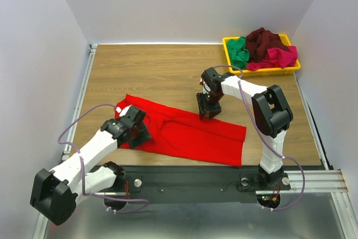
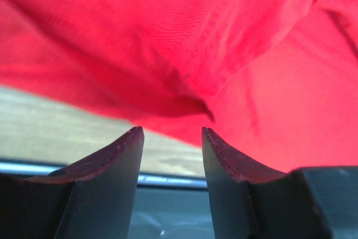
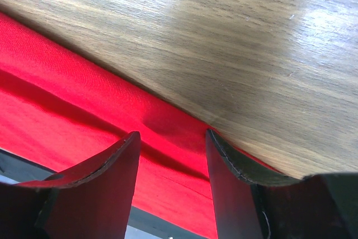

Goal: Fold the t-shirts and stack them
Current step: Fold the tshirt

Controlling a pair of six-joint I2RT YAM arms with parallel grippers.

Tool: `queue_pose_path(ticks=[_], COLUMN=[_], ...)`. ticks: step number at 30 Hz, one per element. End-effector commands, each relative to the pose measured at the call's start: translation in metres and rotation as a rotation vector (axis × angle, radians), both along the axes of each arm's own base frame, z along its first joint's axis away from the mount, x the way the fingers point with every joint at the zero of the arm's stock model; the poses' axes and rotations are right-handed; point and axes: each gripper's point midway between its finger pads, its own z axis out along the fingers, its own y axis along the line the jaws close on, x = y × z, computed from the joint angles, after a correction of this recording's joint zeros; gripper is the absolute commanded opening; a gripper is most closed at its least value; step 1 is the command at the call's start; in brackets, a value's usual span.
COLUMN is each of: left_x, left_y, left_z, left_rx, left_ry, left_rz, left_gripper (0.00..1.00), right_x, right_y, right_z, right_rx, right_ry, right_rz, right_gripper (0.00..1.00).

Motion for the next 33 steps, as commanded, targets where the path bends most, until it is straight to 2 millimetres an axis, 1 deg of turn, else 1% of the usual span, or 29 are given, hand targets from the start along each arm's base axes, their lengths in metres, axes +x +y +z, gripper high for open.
queue_pose_path(ticks=[1,4,5,7,8,9,10,12,13,15,16,17,19,21,22,24,28,29,30,32,33], left_x=[0.002,0.025,0.030,0.047,0.055,0.067,0.076,0.093,0.101,0.107,0.107,0.107,0.101,0.096,0.089,0.080,0.065,0.062,0.055,0.047,0.044], left_y=[0.006,-0.003,-0.006,-0.015,-0.014,-0.019,-0.017,-0.024,-0.027,-0.031,-0.034,-0.035,-0.037,-0.036,-0.033,-0.029,-0.025,-0.025,-0.021,-0.018,-0.018], left_z=[0.028,0.039,0.032,0.037,0.032,0.044,0.045,0.060,0.058,0.051,0.039,0.038,0.017,0.007,-0.001,-0.010,-0.020,-0.017,-0.021,-0.022,-0.019], left_rx=[0.001,-0.008,0.011,0.027,0.073,0.077,0.112,0.109,0.115,0.127,0.138,0.129,0.130,0.132,0.139,0.145,0.140,0.129,0.131,0.122,0.107], left_ry=[-0.044,-0.113,-0.092,-0.113,-0.097,-0.127,-0.137,-0.196,-0.210,-0.195,-0.159,-0.158,-0.106,-0.090,-0.070,-0.047,-0.004,-0.011,0.002,0.013,0.001], left_rz=[0.045,0.044,0.032,-0.016,-0.024,-0.029,-0.039,-0.053,-0.070,-0.089,-0.113,-0.117,-0.142,-0.151,-0.153,-0.164,-0.172,-0.171,-0.167,-0.153,-0.146], left_gripper=[0.57,0.57,0.57,0.57,0.57,0.57,0.58,0.58,0.59,0.59,0.60,0.60,0.60,0.60,0.60,0.60,0.60,0.60,0.60,0.60,0.60], right_x=[0.009,0.009,0.009,0.009,0.008,0.009,0.007,0.006,0.006,0.005,0.006,0.006,0.007,0.006,0.007,0.006,0.006,0.007,0.006,0.007,0.006], right_y=[0.006,0.006,0.006,0.006,0.006,0.006,0.005,0.004,0.004,0.005,0.004,0.004,0.005,0.005,0.005,0.004,0.006,0.006,0.007,0.006,0.007], right_z=[-0.009,-0.009,-0.008,-0.007,-0.007,-0.005,-0.006,-0.007,-0.007,-0.006,-0.006,-0.005,-0.002,-0.002,-0.001,-0.003,-0.005,-0.004,-0.004,-0.005,-0.006], right_rx=[0.001,0.004,0.005,0.005,0.004,0.007,0.006,0.003,0.004,0.006,0.007,0.007,0.009,0.008,0.011,0.008,0.011,0.014,0.013,0.012,0.012], right_ry=[-0.029,-0.028,-0.030,-0.030,-0.031,-0.034,-0.031,-0.029,-0.027,-0.026,-0.028,-0.031,-0.035,-0.037,-0.039,-0.033,-0.026,-0.028,-0.027,-0.026,-0.024], right_rz=[0.022,0.022,0.023,0.022,0.023,0.020,0.020,0.021,0.019,0.018,0.016,0.014,0.010,0.011,0.010,0.008,0.010,0.008,0.011,0.010,0.011], right_gripper=[0.56,0.56,0.56,0.56,0.56,0.56,0.56,0.56,0.56,0.56,0.56,0.56,0.56,0.56,0.56,0.56,0.56,0.56,0.56,0.56,0.56])
